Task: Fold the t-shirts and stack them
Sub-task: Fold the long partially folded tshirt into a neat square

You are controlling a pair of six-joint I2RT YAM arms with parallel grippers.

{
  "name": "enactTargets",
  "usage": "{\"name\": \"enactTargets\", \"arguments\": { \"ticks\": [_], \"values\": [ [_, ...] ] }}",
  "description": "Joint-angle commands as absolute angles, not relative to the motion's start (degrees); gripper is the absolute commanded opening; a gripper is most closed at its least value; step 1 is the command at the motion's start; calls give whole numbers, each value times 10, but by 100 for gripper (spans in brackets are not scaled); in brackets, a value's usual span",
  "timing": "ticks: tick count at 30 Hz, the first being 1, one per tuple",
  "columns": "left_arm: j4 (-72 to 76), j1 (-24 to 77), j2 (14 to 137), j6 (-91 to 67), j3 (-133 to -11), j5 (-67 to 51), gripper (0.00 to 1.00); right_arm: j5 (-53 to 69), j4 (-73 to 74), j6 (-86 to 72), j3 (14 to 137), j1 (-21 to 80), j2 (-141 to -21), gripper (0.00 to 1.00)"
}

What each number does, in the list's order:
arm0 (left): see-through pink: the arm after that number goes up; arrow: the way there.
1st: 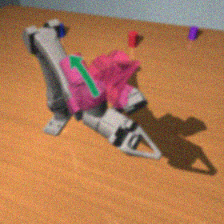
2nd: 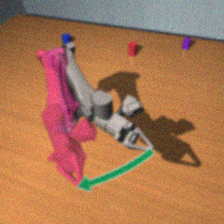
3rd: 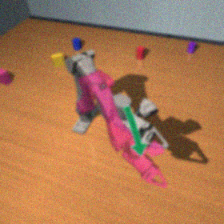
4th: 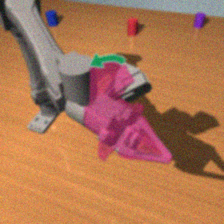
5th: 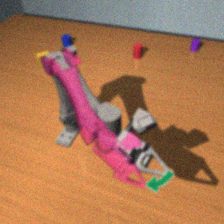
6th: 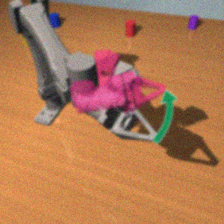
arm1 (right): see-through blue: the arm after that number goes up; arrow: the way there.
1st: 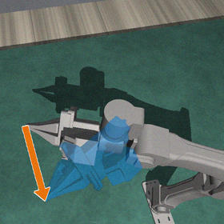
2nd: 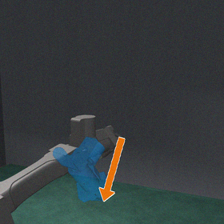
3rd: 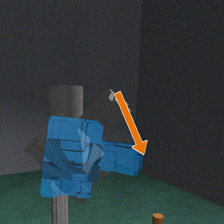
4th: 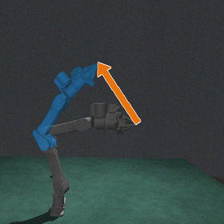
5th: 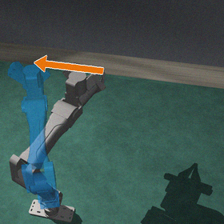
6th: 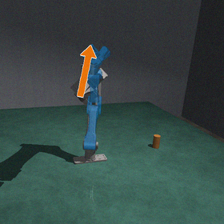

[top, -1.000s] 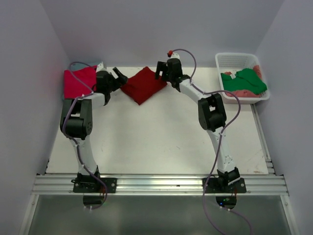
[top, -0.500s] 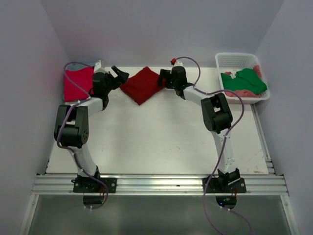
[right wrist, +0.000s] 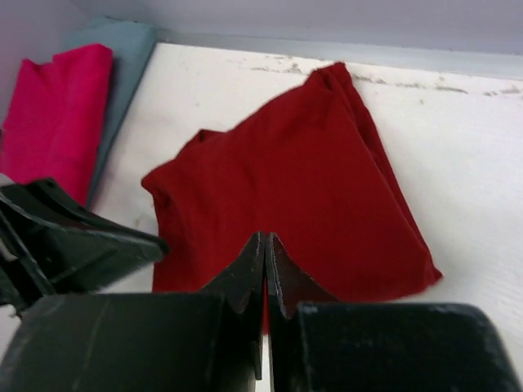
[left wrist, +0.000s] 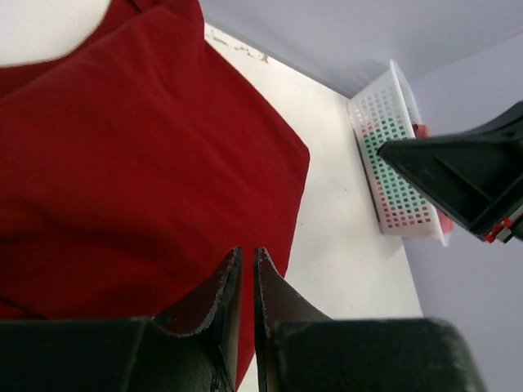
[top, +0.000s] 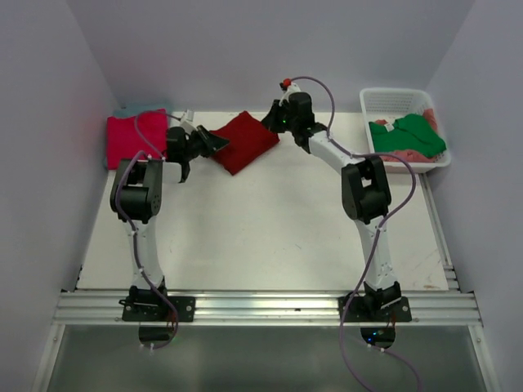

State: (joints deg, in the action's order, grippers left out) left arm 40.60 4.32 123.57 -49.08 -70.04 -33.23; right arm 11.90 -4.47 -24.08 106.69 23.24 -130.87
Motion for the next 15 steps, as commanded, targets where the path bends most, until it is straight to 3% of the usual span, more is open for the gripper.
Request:
{"name": "enactTargets", "arguments": {
  "ticks": [1,7,15],
  "values": [
    [469,47,1267,-541,-739,-383,13,184,32,-279,1173,231,-1374,0],
    [446,47,1309,-538,-760,-379,13,167,41,-312,1174,232,-1447,0],
    [368,47,1312,-512,-745,-366,11,100,20,-271,1020,248,-1351,0]
  ]
}}
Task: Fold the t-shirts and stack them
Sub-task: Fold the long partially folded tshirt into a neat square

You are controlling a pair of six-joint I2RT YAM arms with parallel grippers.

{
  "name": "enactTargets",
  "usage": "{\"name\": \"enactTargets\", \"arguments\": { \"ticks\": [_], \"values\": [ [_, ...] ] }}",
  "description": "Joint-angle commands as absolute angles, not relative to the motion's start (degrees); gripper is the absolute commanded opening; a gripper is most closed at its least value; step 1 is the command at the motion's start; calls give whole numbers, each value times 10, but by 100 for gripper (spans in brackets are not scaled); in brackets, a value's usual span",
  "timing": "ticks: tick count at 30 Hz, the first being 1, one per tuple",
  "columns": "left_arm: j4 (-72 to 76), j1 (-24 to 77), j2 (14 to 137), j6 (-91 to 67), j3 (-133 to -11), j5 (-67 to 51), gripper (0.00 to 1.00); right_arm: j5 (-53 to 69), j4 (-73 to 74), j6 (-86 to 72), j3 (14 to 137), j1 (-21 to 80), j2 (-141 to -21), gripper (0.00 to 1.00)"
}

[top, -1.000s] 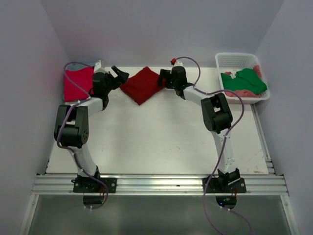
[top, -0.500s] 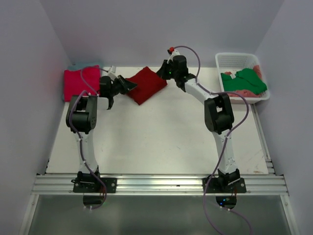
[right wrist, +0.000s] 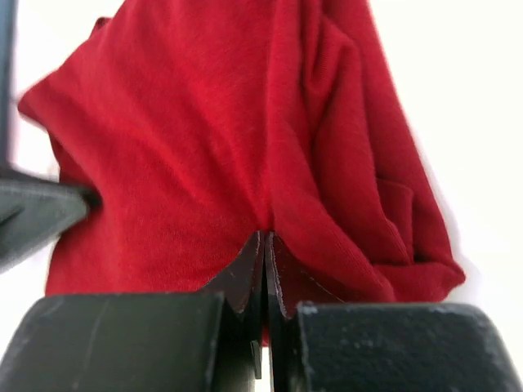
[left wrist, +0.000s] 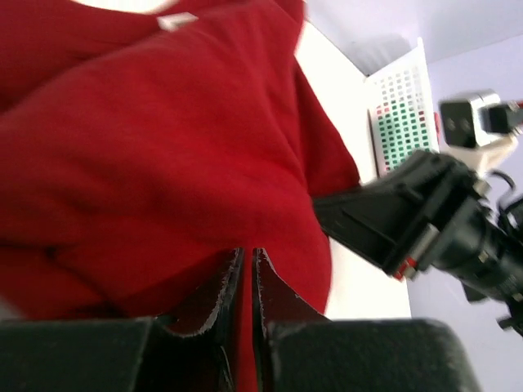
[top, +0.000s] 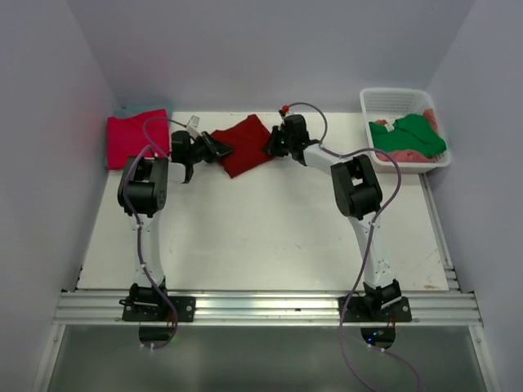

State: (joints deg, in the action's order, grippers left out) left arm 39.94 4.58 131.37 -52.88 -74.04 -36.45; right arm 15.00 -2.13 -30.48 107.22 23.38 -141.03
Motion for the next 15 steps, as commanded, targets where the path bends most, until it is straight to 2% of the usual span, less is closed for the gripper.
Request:
{"name": "enactTargets", "arguments": {
  "ticks": [1,5,15],
  "values": [
    [360,47,1306,-509,-738,-365,11,85,12,-265,973,252,-1334,0],
    [346,49,1267,-503,-681,-375,11,48,-28,-262,845,268,-1245,0],
    [390,112,1137,-481,-398,-404,8,4,-26,-264,557,348,-1036,0]
  ]
}}
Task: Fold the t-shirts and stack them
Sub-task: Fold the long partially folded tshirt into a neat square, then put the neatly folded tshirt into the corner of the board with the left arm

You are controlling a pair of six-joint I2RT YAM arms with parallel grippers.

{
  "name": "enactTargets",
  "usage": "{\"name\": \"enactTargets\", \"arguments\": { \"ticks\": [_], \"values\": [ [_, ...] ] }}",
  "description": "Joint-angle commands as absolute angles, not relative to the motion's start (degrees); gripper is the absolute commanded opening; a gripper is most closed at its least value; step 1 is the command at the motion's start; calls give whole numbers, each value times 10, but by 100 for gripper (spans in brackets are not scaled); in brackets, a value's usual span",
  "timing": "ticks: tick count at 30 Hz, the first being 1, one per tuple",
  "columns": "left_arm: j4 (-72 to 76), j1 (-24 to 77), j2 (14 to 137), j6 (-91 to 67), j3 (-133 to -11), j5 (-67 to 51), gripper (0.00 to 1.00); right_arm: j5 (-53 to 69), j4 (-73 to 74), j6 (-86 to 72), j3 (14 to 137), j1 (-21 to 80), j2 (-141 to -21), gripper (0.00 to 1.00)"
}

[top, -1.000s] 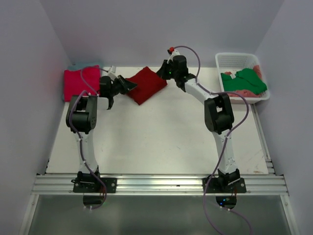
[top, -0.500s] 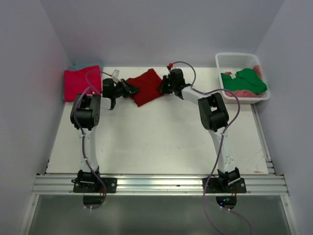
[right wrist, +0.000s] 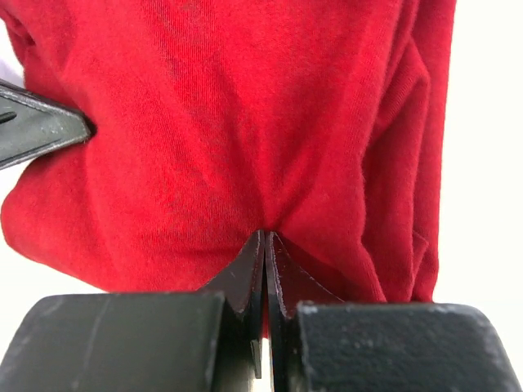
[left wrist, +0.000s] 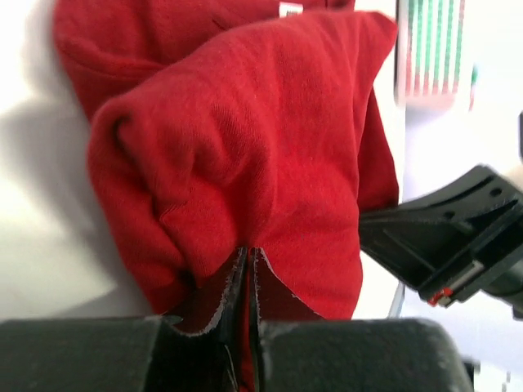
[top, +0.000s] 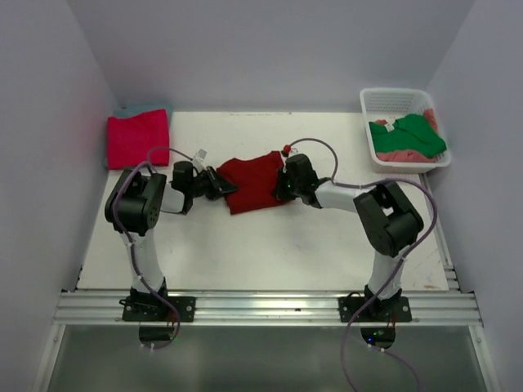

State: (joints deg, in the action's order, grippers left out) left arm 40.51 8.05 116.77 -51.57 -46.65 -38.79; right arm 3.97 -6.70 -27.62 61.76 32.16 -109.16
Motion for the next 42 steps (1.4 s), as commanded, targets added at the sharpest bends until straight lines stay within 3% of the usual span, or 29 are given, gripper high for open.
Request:
{"name": "enactTargets", "arguments": {
  "ticks": [1,8,12,17,25,34,38,42],
  "values": [
    [390,119,1106,-472,-376,-404,8,1,-18,-265,537,359,-1018,0],
    [280,172,906,-402,-223,-345,7,-62,62,-309,427,460,-826,0],
    [219,176,804,-374,-196,-312,6,-80,98,-321,405,485,-779,0],
    [202,176,766,-380,-212,-309,6,-91,87,-302,411,490,-750,0],
    [135,182,682,-369,-255,-258,6,58,-51,-320,445,490,-780,0],
    [74,181,664,-375,-236,-219,6,78,-95,-312,497,489,-912,0],
    [27,182,646,-381,-232,-195,19,40,-74,-307,493,489,-935,0],
    [-26,182,623,-379,-223,-165,39,15,-69,-301,486,490,-940,0]
  ]
}}
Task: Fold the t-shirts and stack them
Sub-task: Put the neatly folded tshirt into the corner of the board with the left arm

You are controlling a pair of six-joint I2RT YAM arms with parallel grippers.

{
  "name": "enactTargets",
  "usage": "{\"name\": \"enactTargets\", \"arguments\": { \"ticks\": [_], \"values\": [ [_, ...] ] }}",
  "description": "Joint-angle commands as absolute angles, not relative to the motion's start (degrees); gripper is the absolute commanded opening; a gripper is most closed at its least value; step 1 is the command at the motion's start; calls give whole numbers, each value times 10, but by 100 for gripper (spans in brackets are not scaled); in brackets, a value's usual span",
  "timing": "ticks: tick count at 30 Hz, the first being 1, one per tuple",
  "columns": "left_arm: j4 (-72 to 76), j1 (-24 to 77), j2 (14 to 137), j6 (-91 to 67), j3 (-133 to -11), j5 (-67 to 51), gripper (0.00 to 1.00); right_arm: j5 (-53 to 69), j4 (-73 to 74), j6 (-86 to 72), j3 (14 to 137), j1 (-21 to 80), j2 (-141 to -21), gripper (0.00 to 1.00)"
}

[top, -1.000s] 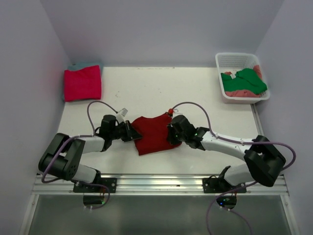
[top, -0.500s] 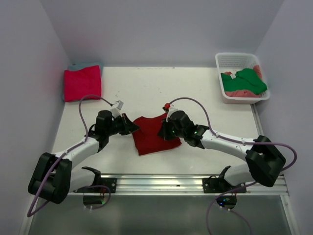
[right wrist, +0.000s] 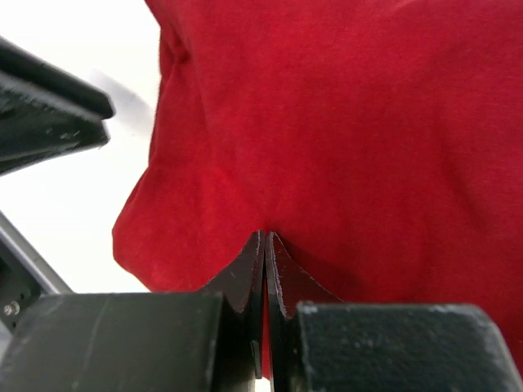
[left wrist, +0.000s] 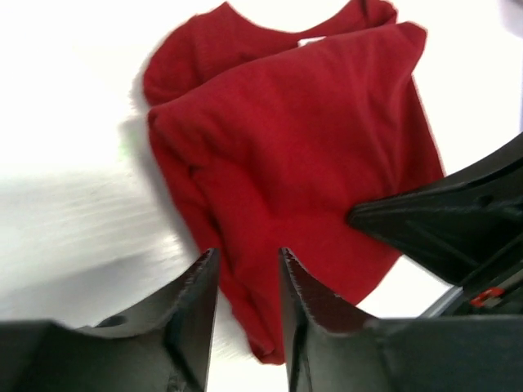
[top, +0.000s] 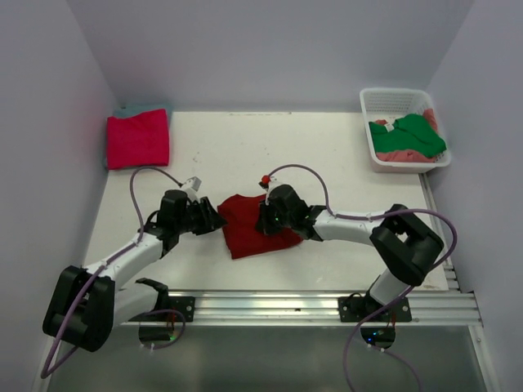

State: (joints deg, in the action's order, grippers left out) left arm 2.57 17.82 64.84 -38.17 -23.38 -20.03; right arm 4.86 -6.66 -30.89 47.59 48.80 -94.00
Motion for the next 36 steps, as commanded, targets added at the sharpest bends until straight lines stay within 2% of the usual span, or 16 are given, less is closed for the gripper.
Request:
{"name": "enactTargets", "arguments": {
  "ticks": [1,2,3,5,6,12,17,24,36],
  "values": [
    [-32,182,618,-379,-219,-164,43,11,-69,-301,485,490,-941,0],
    [-33,182,613,-381,-214,-165,48,7,-69,-301,486,490,-945,0],
    [-34,182,611,-381,-206,-164,65,5,-68,-301,487,490,-951,0],
    [-36,182,601,-388,-197,-169,86,4,-69,-301,489,490,-959,0],
    [-34,182,597,-388,-186,-170,100,4,-70,-301,490,490,-967,0],
    [-35,181,576,-399,-165,-176,100,10,-83,-311,491,490,-989,0],
    [58,181,607,-445,-127,-238,100,11,-88,-315,498,490,-1005,0],
    [112,183,647,-461,-120,-239,100,9,-100,-320,488,490,-1008,0],
    [235,228,825,-495,-141,-222,99,3,-104,-319,477,490,-998,0]
  ]
}}
